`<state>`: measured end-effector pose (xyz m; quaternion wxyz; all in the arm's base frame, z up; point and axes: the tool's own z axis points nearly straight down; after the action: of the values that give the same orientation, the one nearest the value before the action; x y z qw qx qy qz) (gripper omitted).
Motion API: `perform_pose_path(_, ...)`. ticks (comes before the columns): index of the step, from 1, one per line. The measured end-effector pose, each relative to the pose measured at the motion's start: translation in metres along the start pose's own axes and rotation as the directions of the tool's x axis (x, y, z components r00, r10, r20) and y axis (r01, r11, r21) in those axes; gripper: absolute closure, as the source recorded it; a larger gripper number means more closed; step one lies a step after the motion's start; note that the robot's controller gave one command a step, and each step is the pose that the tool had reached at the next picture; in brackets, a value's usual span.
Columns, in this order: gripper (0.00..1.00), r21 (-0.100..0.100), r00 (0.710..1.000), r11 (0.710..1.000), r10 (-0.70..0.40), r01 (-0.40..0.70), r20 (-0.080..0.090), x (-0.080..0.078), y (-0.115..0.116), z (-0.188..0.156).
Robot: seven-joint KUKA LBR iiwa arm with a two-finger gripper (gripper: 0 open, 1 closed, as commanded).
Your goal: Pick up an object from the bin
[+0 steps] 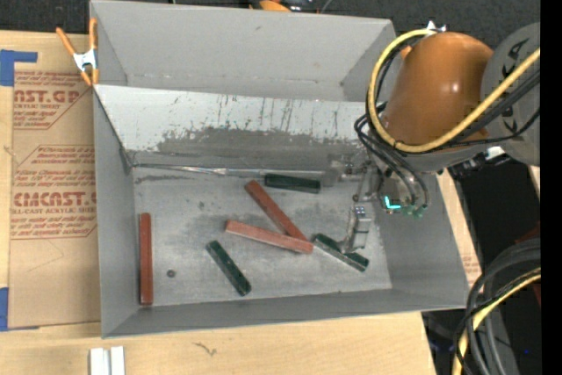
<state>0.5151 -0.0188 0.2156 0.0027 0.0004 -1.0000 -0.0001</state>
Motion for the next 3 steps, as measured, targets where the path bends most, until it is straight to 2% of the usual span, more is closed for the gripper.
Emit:
perform_pose_path(1, 0.00, 0.000, 0.998, 0.998, -0.066, 0.066, -0.001, 0.0057, -0.0079, 0.1507)
perform_pose_path(2, 1.00, 0.001, 0.998, 0.998, -0.066, 0.066, 0.005, 0.0039, -0.0079, 0.1464)
perform_pose_path(3, 0.00, 0.001, 0.998, 0.998, -0.066, 0.066, 0.005, 0.0040, -0.0078, 0.1465)
